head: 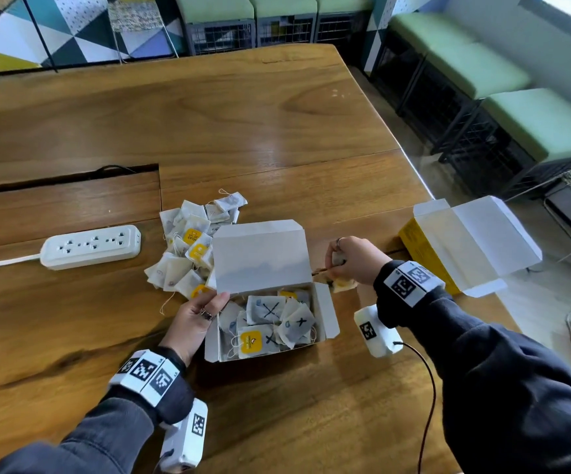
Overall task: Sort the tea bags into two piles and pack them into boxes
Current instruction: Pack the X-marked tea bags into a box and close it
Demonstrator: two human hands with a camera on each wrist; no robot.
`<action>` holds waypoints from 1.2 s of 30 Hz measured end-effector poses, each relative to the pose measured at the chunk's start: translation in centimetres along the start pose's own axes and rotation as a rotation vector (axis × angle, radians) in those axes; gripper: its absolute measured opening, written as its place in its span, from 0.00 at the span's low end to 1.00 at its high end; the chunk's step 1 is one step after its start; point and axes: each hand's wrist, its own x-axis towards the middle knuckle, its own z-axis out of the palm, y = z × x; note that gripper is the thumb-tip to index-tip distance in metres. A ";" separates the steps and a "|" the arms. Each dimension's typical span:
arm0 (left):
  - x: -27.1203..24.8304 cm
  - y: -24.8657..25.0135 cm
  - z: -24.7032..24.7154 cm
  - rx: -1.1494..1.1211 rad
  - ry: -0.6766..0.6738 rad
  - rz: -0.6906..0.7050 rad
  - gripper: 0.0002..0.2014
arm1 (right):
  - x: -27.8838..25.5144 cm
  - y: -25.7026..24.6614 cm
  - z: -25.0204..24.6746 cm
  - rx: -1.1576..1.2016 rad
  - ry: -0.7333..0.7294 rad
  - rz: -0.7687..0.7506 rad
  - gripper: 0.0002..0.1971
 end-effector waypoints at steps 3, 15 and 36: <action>-0.1 0.3 0.0 -0.036 -0.026 -0.005 0.05 | -2.1 -0.8 -1.6 -0.001 0.181 -0.033 0.04; 0.2 -0.2 -0.1 -0.001 -0.059 0.063 0.08 | -5.2 -11.9 6.3 0.106 -0.102 -0.402 0.07; -0.5 1.4 0.2 0.227 -0.074 0.079 0.11 | -6.5 -9.7 9.1 -0.371 0.179 -0.616 0.07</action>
